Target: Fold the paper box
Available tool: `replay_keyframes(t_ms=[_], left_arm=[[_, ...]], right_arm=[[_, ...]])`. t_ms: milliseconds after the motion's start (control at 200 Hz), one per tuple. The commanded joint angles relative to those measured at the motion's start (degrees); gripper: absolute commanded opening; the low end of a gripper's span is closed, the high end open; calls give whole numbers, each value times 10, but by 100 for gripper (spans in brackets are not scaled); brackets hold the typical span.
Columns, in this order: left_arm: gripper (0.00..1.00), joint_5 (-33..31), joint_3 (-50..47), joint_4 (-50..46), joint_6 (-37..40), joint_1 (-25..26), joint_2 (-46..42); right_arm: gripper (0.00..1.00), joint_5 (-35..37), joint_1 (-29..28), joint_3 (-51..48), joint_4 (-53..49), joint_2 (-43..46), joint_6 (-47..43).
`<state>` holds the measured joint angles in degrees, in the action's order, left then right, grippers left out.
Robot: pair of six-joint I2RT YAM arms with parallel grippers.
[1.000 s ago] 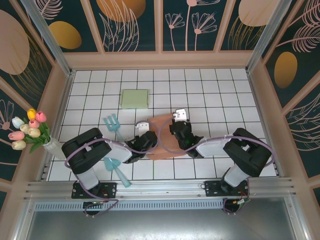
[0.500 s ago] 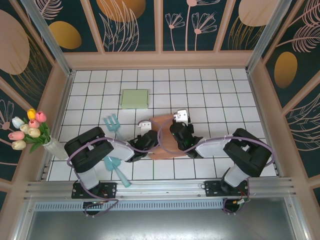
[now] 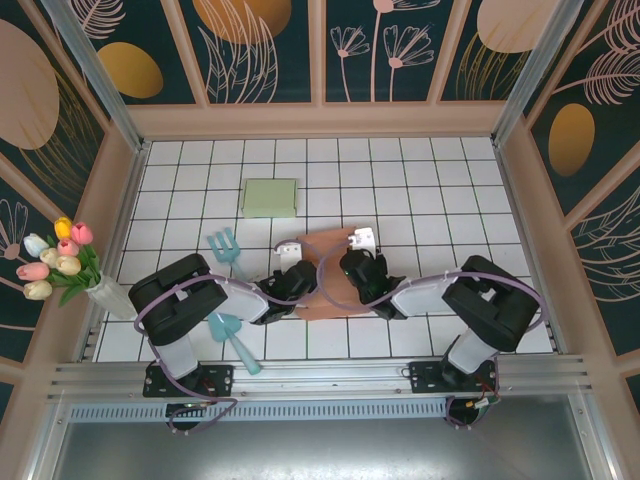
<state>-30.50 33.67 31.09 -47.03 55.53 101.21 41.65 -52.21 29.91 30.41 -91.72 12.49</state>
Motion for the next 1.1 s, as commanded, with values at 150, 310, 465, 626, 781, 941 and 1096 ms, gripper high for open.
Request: replay_keyframes(t_ms=[150,310,465,626,781,941,1096], left_arm=[[0,-51,-2,-26,-11,-2,-16],[0,-52,8,-32,-4,-2,-10],[0,-62,35,-60,16,-1,8],[1,-73,58,-95,47,-5,11],[0,-59,82,-139,110,-18,-14],[0,48,158,-246,259,-26,-41],[0,105,288,-437,378,-26,11]], right_arm=[[14,207,5,54,-177,-34,104],[32,142,-9,30,-104,-17,49],[49,-14,-16,-2,-56,66,35],[54,-96,-40,-15,-119,204,33],[59,-108,-43,-26,-221,383,58],[64,-87,-13,-10,-324,518,38],[64,-70,5,-58,-325,612,32]])
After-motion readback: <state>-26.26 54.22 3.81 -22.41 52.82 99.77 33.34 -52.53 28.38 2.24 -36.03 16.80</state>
